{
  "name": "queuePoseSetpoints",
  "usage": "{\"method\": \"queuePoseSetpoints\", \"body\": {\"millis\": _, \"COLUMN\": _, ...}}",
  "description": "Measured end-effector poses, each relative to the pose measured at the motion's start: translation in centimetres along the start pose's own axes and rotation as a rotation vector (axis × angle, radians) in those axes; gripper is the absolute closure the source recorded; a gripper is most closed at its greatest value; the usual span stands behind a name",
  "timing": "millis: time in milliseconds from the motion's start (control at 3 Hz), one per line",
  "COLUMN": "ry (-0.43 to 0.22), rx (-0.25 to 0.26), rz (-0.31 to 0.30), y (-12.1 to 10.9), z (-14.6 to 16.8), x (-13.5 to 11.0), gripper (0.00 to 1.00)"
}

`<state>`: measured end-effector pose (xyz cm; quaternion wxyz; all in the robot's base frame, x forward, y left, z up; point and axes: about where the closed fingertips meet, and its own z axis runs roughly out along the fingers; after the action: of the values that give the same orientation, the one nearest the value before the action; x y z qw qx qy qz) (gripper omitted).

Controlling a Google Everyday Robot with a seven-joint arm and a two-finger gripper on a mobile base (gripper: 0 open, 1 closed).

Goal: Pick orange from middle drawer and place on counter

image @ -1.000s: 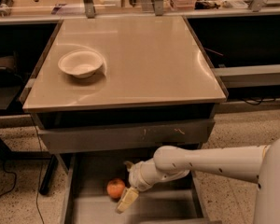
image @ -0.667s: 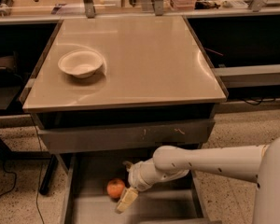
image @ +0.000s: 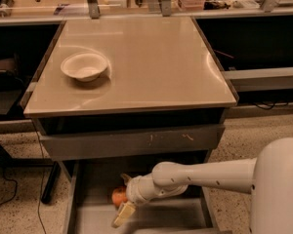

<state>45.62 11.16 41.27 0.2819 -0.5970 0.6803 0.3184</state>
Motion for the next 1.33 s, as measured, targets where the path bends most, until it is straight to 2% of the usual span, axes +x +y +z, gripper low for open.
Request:
{"method": "queuePoseSetpoints", "body": {"millis": 333, "ry": -0.024, "rx": 0.002, "rz": -0.015, "y": -0.1, "z": 1.7, "x": 0.1, "gripper": 0.0}}
{"method": "queuePoseSetpoints", "body": {"millis": 667, "ry": -0.031, "rx": 0.012, "rz": -0.063, "y": -1.1, "z": 2.4, "x": 0.1, "gripper": 0.0}}
{"method": "queuePoseSetpoints", "body": {"millis": 1000, "ry": -0.026, "rx": 0.046, "rz": -0.089, "y": -2.5, "z": 2.5, "x": 1.5, "gripper": 0.0}}
{"method": "queuePoseSetpoints", "body": {"millis": 1333, "ry": -0.026, "rx": 0.046, "rz": -0.089, "y": -2.5, "z": 2.5, "x": 1.5, "gripper": 0.0}}
